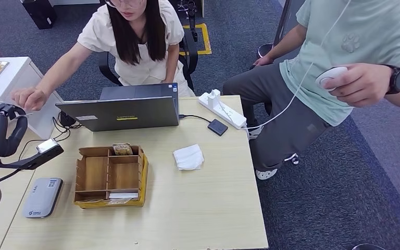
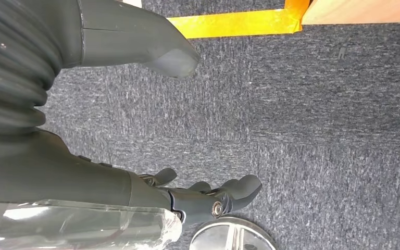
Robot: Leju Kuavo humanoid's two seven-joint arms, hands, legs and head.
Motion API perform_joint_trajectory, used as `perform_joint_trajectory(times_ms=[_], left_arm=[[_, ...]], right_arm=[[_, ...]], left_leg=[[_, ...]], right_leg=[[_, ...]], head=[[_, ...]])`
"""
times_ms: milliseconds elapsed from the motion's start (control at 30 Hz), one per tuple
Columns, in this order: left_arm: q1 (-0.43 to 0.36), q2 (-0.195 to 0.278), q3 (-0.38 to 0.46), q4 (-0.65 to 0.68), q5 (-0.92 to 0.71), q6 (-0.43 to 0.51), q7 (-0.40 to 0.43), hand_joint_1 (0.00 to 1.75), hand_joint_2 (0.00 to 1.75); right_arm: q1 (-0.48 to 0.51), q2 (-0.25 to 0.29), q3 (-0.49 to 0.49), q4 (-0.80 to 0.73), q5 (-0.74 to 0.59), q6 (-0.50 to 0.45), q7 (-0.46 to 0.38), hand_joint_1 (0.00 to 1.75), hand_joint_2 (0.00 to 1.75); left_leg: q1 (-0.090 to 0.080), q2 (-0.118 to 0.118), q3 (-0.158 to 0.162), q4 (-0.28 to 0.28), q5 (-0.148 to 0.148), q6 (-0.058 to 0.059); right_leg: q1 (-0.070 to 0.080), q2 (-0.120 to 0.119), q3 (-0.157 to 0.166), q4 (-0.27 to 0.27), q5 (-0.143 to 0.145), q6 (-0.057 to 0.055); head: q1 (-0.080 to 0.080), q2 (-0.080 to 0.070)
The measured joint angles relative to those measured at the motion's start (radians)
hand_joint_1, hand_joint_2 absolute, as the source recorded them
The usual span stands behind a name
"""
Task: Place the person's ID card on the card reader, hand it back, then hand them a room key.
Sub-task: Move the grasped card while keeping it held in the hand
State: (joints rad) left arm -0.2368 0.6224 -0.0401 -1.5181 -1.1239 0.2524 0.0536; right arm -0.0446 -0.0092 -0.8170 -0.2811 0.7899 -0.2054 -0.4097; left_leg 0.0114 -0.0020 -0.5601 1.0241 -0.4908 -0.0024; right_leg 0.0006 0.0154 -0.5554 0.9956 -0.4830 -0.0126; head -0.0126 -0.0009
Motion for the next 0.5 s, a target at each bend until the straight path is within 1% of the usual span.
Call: perform_joint_trajectory(times_ms=[433, 500], left_arm=[[-0.001, 0.0, -0.012, 0.001, 0.001, 0.0, 0.0, 1.68, 1.75], [-0.001, 0.0, -0.013, 0.001, 0.001, 0.0, 0.0, 1.71, 1.75]], right_arm=[[0.0, 0.0, -0.007, 0.0, 0.0, 0.002, 0.0, 0.0, 1.75], [0.0, 0.0, -0.007, 0.0, 0.0, 0.002, 0.0, 0.0, 1.75]], left_leg=[[0.0, 0.0, 0.0, 0.0, 0.0, 0.0], [0.0, 0.0, 0.0, 0.0, 0.0, 0.0]], right_leg=[[0.0, 0.0, 0.0, 0.0, 0.0, 0.0], [0.0, 0.0, 0.0, 0.0, 0.0, 0.0]], head=[[0.0, 0.0], [0.0, 0.0]])
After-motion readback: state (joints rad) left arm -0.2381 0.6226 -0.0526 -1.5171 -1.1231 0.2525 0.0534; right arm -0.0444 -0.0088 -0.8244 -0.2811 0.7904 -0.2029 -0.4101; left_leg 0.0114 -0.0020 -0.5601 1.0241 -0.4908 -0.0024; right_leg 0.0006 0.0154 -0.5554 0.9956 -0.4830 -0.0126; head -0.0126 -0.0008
